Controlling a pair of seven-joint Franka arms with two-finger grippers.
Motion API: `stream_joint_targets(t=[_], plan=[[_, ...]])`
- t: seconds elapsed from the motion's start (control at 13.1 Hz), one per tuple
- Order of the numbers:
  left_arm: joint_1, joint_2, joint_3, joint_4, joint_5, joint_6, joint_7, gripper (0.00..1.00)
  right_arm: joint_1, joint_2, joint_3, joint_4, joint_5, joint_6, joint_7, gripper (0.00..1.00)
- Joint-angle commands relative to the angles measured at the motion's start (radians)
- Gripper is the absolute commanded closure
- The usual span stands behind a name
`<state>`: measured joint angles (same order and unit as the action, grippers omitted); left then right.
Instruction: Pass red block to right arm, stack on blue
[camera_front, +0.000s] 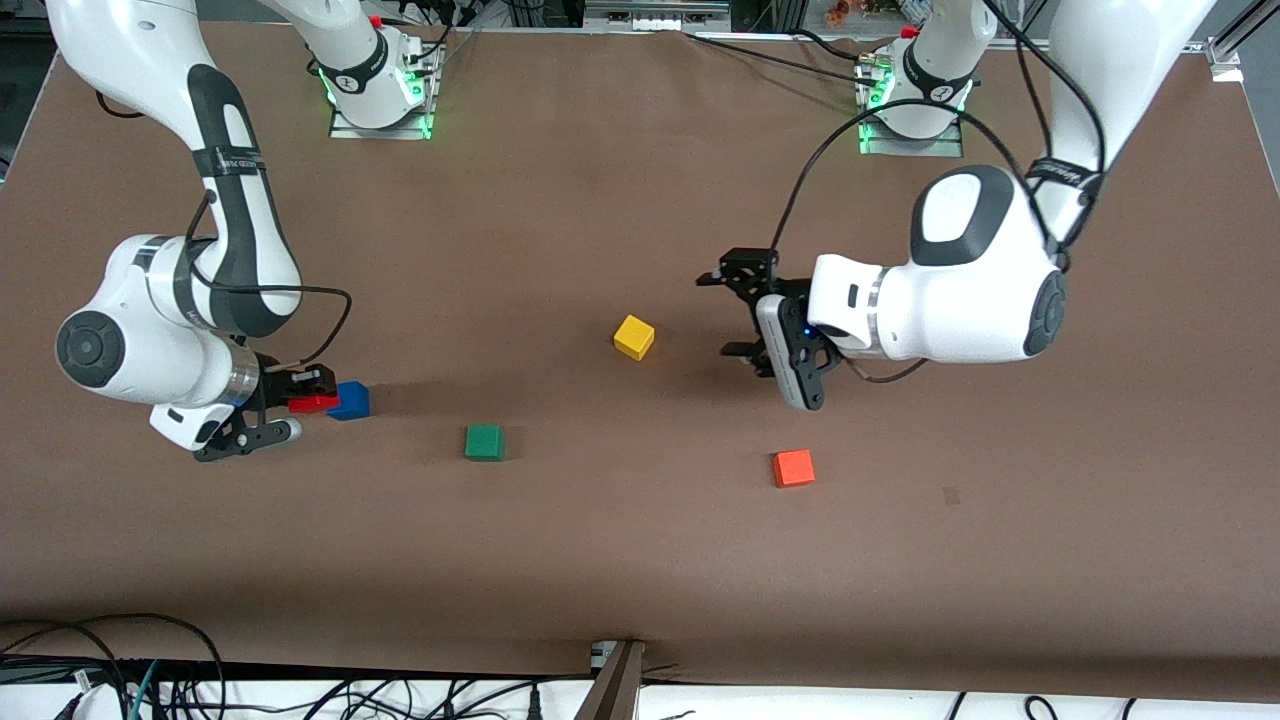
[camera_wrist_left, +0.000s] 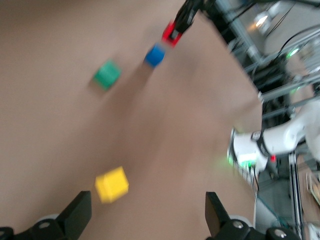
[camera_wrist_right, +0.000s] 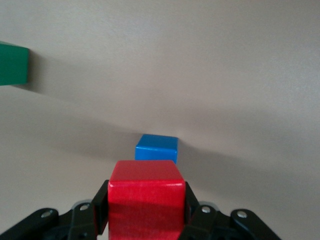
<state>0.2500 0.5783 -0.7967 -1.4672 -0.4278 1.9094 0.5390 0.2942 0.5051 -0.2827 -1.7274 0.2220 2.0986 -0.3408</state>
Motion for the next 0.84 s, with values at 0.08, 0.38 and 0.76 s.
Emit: stream_joint_targets(t=[0.08,0.38,0.76], plan=[[0.054,-0.046,0.004,0.05,0.194,-0.206,-0.216,0.0,0.045,-0.057,-0.006,-0.15,-0.023,0.132,0.037,1.0],[0.081,-0.145,0.005,0.051,0.339,-0.32,-0.466,0.0,0.059,-0.057,-0.006,-0.175,-0.081,0.162,0.082,1.0],[0.083,-0.29,0.007,0.048,0.609,-0.386,-0.685,0.0,0.06,-0.057,-0.007,-0.213,-0.118,0.216,0.094,1.0]])
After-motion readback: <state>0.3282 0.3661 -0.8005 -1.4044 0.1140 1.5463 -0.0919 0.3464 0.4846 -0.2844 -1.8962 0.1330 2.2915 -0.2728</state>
